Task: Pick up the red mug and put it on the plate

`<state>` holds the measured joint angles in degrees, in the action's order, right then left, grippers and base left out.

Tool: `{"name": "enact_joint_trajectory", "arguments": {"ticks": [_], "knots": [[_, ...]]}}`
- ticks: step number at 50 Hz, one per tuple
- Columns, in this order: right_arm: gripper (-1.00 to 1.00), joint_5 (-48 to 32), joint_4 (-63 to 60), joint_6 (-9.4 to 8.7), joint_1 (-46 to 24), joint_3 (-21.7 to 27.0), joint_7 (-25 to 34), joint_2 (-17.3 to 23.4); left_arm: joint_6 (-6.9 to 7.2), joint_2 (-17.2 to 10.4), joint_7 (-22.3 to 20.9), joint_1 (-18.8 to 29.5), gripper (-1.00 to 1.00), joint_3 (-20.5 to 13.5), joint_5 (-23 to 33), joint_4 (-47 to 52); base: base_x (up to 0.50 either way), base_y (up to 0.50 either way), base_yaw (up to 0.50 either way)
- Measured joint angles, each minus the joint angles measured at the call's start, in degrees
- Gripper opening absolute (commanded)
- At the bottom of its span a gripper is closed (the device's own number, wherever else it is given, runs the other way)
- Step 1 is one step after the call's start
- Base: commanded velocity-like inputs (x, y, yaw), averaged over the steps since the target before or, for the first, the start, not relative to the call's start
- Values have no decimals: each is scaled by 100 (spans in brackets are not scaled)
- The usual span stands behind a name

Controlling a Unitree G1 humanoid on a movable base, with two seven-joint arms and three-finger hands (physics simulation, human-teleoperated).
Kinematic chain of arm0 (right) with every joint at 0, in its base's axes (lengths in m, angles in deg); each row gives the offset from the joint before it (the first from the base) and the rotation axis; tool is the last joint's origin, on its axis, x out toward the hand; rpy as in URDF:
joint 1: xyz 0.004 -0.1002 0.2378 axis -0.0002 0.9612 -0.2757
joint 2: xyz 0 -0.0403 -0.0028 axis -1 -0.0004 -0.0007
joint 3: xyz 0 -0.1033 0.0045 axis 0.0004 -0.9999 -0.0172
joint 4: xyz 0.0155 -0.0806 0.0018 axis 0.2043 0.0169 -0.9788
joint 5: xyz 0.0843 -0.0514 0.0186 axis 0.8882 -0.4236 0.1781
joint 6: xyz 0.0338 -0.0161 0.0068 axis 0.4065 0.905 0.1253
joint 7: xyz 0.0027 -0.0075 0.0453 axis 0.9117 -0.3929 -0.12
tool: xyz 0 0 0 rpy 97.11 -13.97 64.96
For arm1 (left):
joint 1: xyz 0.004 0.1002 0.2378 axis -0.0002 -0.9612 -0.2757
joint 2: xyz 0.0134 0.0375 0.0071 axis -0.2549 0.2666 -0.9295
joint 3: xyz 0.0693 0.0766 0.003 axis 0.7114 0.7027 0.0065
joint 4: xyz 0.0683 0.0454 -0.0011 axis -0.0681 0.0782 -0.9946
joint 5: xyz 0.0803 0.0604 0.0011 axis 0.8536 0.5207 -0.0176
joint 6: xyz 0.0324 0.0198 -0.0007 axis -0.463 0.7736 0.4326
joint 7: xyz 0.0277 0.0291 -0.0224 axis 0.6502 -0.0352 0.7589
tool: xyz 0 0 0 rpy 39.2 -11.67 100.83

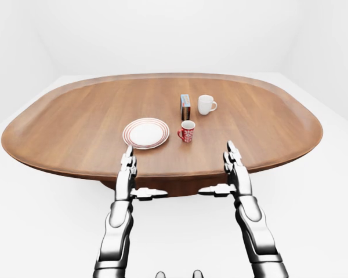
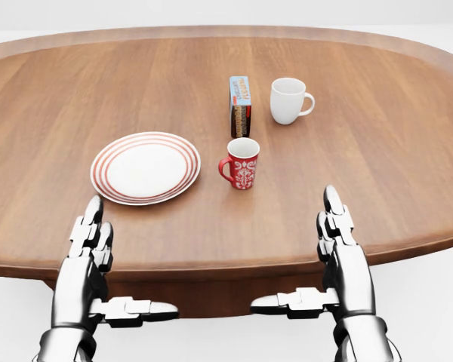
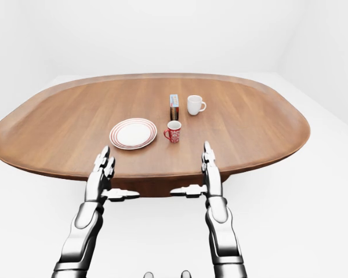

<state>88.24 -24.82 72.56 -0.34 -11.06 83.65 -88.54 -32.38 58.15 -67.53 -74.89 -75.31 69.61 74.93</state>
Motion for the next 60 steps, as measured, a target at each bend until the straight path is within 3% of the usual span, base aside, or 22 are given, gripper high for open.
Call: {"name": "enact_joint_trajectory", "arguments": {"ticks": [10,17,20,24,27,30,44,60], "knots": [[100,-6,88,-75,-92,96,48,51,-226,-105,-146,105,100,-191,-135,-502,0,0,0],[100,-34,97,-101,-103,102,64,65,-303,-147,-192,140,100,-276,-214,-668,0,0,0],[100,-66,-46,-126,-90,110,71,79,-240,-176,-181,129,100,-335,-256,-528,0,0,0],[100,-116,-408,-252,-71,138,84,101,-41,-243,-150,125,100,-469,-310,-133,0,0,0],[100,-184,-851,-455,-81,173,117,136,239,-336,-117,158,100,-655,-376,345,0,0,0],[100,-216,-1340,-485,-137,242,168,170,583,-468,-86,232,100,-908,-467,893,0,0,0],[100,-254,-3007,-485,-460,609,374,360,583,-1284,60,736,100,-2254,-1110,2847,0,0,0],[100,-212,-3668,-485,-669,867,436,501,583,-1758,159,945,100,-2924,-1500,3475,0,41,0]]}}
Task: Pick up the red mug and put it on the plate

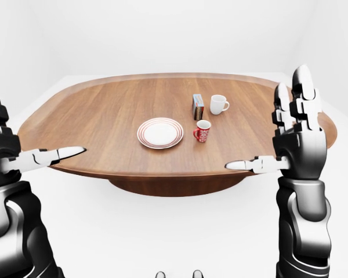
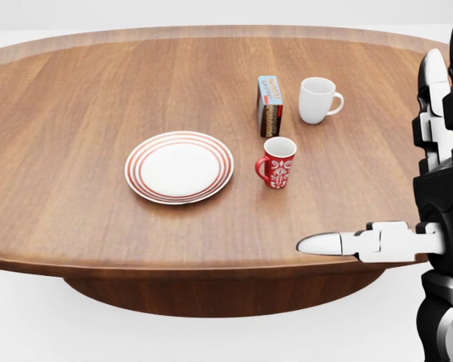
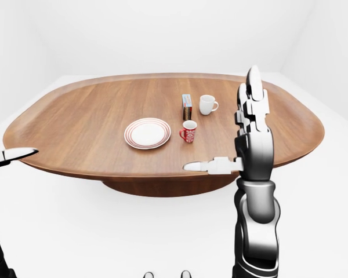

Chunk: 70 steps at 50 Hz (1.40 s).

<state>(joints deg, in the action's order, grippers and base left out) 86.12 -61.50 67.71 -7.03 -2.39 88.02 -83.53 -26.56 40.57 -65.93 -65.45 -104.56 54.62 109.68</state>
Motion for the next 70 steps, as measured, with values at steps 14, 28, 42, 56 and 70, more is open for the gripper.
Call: {"name": "enact_joint_trajectory", "arguments": {"ticks": [14,28,42,56,70], "knots": [[100,30,-105,0,-64,81,8,51,0,-123,47,44,100,-148,-115,124,0,48,0],[100,103,-46,0,-81,144,8,72,0,-135,40,28,100,-183,-136,151,0,9,0],[100,163,26,0,-64,165,8,85,0,-123,31,10,100,-194,-138,200,35,2,0],[100,222,51,0,-62,187,-8,96,0,-118,31,10,100,-197,-129,220,43,1,0],[100,200,64,0,-73,172,-19,108,0,-133,42,27,100,-205,-143,227,43,7,0]]}}
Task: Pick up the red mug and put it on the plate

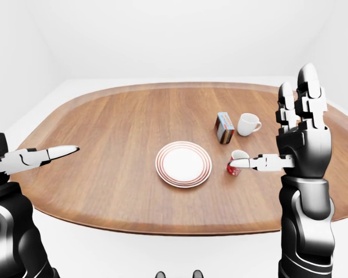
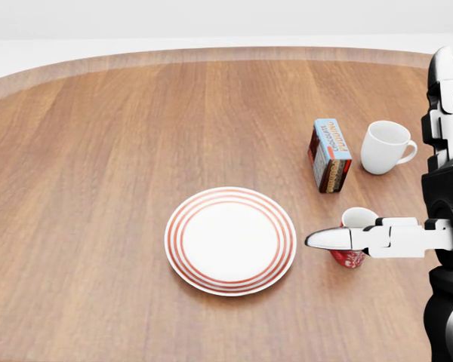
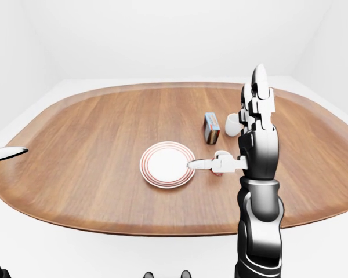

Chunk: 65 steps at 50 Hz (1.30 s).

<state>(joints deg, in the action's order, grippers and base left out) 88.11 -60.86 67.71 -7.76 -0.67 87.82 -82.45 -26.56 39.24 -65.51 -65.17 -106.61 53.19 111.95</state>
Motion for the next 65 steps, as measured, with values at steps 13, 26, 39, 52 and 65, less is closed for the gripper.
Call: {"name": "enact_joint_trajectory", "arguments": {"ticks": [13,26,39,52,65], "knots": [[100,-12,28,0,8,-11,4,-19,0,8,-2,-15,100,0,10,-24,42,24,0],[100,27,63,0,-16,9,-19,-12,0,20,1,-13,100,18,26,-34,9,2,0],[100,113,109,0,-39,26,-65,-1,0,20,-3,-13,100,20,28,-38,1,-12,0],[100,143,109,0,-78,42,-95,31,0,6,9,11,100,29,15,-26,0,-29,0],[100,100,100,0,-75,15,-86,30,0,10,9,5,100,30,18,-26,16,0,0]]}}
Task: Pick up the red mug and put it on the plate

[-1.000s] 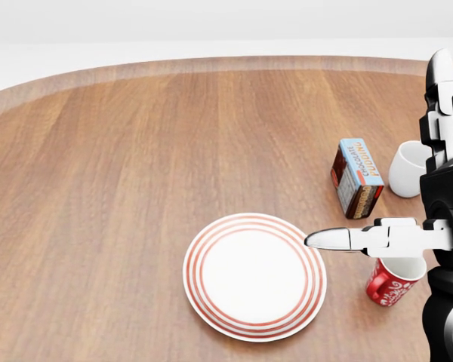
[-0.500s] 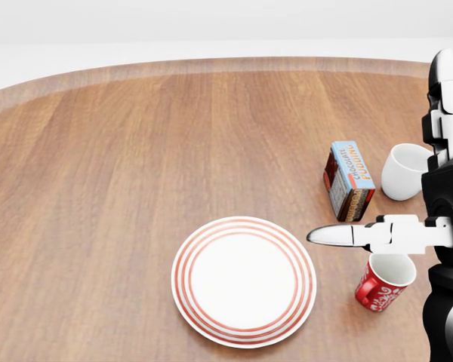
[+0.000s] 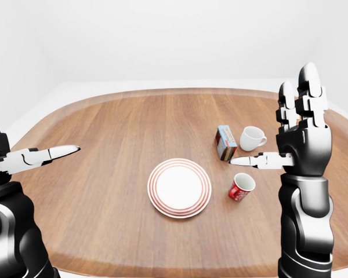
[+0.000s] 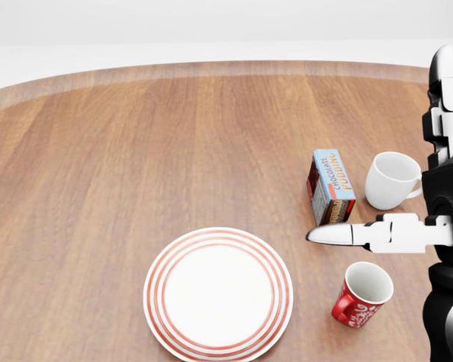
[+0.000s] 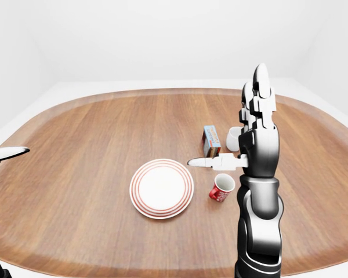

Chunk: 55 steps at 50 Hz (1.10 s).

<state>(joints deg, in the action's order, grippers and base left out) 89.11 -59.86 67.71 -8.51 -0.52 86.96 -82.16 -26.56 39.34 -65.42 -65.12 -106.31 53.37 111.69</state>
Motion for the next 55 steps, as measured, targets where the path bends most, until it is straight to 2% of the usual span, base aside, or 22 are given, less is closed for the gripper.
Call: {"name": "enact_joint_trajectory", "arguments": {"ticks": [10,18,28,43,55], "knots": [[100,-46,9,0,32,-52,60,-26,0,21,-12,-23,100,7,18,-20,0,0,0],[100,-727,1032,0,-620,54,476,552,0,-3,-6,20,100,27,19,9,0,0,0],[100,-1267,1599,0,-941,180,862,848,0,-13,-3,42,100,33,14,44,0,0,0],[100,-1882,1641,0,-781,226,1391,913,0,-14,-9,46,100,32,10,28,0,0,0],[100,-2451,1305,0,-461,265,2051,899,0,-28,1,60,100,30,-8,12,0,0,0]]}}
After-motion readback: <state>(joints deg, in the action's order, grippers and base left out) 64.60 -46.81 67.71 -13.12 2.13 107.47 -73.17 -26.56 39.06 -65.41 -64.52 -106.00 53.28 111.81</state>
